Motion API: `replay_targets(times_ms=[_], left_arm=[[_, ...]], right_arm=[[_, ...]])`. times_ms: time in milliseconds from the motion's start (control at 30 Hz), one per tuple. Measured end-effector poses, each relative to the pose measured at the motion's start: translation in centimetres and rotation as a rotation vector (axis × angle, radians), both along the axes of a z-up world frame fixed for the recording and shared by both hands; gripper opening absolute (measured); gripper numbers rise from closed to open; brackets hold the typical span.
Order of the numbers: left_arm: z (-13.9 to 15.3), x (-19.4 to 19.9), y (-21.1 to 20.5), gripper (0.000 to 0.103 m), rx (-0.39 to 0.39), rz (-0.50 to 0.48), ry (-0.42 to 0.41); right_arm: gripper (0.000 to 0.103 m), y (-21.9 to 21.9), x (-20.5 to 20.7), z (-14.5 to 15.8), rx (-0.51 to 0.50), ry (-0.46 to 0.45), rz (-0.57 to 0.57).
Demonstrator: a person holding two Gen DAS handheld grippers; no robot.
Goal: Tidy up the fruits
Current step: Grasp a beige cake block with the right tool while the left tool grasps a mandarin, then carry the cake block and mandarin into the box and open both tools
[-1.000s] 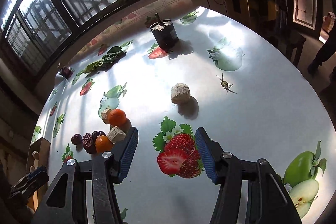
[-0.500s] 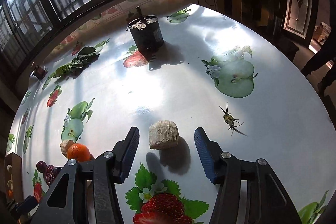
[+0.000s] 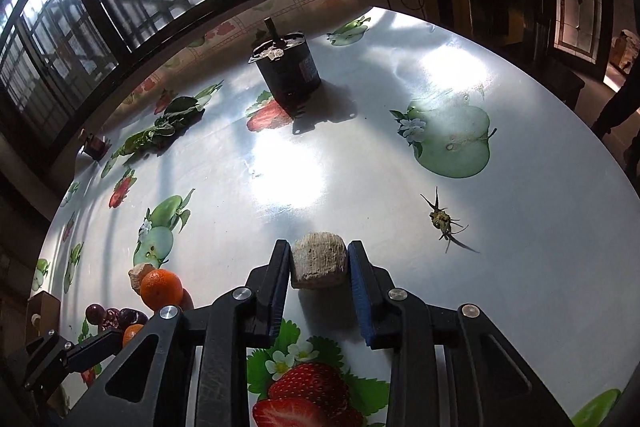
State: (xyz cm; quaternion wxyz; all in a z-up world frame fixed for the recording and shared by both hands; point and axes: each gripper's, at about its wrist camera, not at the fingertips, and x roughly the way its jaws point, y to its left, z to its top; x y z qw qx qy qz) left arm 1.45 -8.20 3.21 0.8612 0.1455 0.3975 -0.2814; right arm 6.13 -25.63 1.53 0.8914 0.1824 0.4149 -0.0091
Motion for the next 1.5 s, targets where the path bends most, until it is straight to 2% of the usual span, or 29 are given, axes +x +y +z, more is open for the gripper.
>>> replay_targets(times_ms=[267, 333, 433, 567, 700, 867, 967, 1067, 1133, 1233, 1400, 1500], left_arm=[[-0.9, 1.3, -0.6, 0.042, 0.078, 0.011, -0.030], [-1.0, 1.0, -1.1, 0.032, 0.095, 0.009, -0.043], [-1.1, 0.2, -1.7, 0.029, 0.127, 0.032, -0.078], [-0.3, -0.5, -0.6, 0.029, 0.059, 0.078, -0.028], [1.8, -2.3, 1.6, 0.029, -0.018, 0.135, -0.021], [4.1, -4.7, 6.9, 0.029, -0.126, 0.240, 0.003], [5.0, -6.2, 11.5, 0.029, -0.190, 0.326, 0.026], [5.5, -7.4, 16.8, 0.029, -0.256, 0.420, 0.064], [5.7, -8.3, 20.4, 0.029, -0.274, 0.488, 0.067], [5.8, -9.9, 25.6, 0.029, -0.263, 0.592, 0.042], [4.8, -11.8, 33.4, 0.030, -0.238, 0.770, 0.027], [3.9, -12.6, 37.0, 0.030, -0.220, 0.863, 0.035]], right_arm=[[0.031, -0.1, 0.1, 0.1, 0.029, 0.004, 0.006], [0.031, -0.1, 0.1, 0.3, 0.032, -0.001, 0.010], [0.031, -0.2, 0.1, 0.5, 0.035, -0.007, 0.014], [0.031, -0.5, -0.2, 0.8, 0.063, -0.026, 0.023], [0.031, -1.2, -0.5, 1.1, 0.160, -0.050, 0.041], [0.031, -2.2, -0.6, 0.9, 0.324, -0.076, 0.070], [0.031, -1.8, -0.8, 0.9, 0.364, -0.084, 0.090], [0.031, -0.5, -1.3, 0.7, 0.333, -0.074, 0.100], [0.031, 0.8, -1.9, 0.7, 0.288, -0.057, 0.108], [0.031, 3.5, -3.3, 1.5, 0.211, -0.059, 0.143], [0.031, 9.8, -5.9, 3.3, 0.171, -0.059, 0.252], [0.031, 15.1, -7.0, 4.8, 0.150, -0.065, 0.358]])
